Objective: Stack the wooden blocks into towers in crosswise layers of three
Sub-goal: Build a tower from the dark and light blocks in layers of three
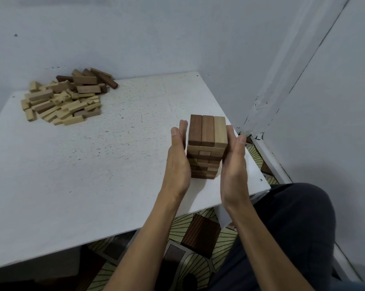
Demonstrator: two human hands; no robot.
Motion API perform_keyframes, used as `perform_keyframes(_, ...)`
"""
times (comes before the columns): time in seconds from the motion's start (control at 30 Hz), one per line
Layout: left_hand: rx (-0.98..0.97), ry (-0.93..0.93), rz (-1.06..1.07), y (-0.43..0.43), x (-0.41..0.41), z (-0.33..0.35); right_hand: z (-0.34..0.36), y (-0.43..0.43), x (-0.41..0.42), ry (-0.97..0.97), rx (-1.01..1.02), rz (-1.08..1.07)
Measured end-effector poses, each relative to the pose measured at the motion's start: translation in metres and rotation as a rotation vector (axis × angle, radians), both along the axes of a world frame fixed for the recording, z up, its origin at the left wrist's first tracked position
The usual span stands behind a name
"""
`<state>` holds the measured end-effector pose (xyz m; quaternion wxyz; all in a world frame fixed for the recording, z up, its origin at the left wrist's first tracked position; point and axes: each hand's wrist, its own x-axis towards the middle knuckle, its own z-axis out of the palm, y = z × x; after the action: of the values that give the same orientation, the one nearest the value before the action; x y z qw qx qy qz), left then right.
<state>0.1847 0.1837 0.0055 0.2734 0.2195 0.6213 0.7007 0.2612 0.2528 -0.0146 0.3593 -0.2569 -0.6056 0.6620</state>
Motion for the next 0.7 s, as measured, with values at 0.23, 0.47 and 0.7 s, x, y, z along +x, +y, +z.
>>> perform_keyframes(0.23,0.003,0.081,-0.052,-0.001,0.004,0.005,0.004,-0.008,-0.003,0.014,-0.054,0.032)
perform_keyframes(0.47,0.012,0.087,-0.058,-0.001,0.005,0.007,0.006,-0.011,-0.002,-0.02,-0.05,0.054)
perform_keyframes(0.7,-0.017,0.072,-0.029,-0.002,0.001,0.012,0.012,-0.006,0.002,-0.064,0.035,0.005)
